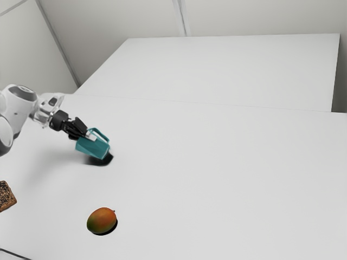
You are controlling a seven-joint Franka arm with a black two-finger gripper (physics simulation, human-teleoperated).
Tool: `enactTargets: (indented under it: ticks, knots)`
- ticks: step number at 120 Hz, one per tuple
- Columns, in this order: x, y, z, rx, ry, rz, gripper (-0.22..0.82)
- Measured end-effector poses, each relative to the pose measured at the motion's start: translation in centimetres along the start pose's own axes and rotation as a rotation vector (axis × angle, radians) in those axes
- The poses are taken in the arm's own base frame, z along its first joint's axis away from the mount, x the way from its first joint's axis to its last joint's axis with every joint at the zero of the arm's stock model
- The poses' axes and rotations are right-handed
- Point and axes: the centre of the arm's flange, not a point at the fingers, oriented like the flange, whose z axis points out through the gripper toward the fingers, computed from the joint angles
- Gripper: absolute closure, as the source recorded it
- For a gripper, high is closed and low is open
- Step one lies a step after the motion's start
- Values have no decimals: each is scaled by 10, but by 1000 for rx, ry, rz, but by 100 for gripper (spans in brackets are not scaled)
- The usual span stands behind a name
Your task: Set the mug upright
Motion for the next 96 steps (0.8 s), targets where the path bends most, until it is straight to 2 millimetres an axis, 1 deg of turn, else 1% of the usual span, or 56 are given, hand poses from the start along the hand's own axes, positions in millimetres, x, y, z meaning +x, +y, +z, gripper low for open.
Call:
enactTargets:
  ticks: [11, 21, 29, 39, 47, 60, 69, 79, 86, 96]
  knots:
    - [-1, 39, -5, 20, -12, 51, 76]
    - [6, 88, -6, 106, -76, 121, 77]
    - [12, 122, -3, 200, -137, 165, 77]
    - [21, 157, 9, 327, -213, 212, 77]
    - [30, 178, 28, 428, -274, 251, 77]
    - [41, 198, 55, 576, -326, 289, 77]
    - [39, 209, 72, 667, -339, 307, 77]
    - [42, 222, 89, 755, -337, 329, 77]
    - [40, 222, 97, 796, -327, 323, 77]
    - [36, 210, 105, 833, -305, 293, 77]
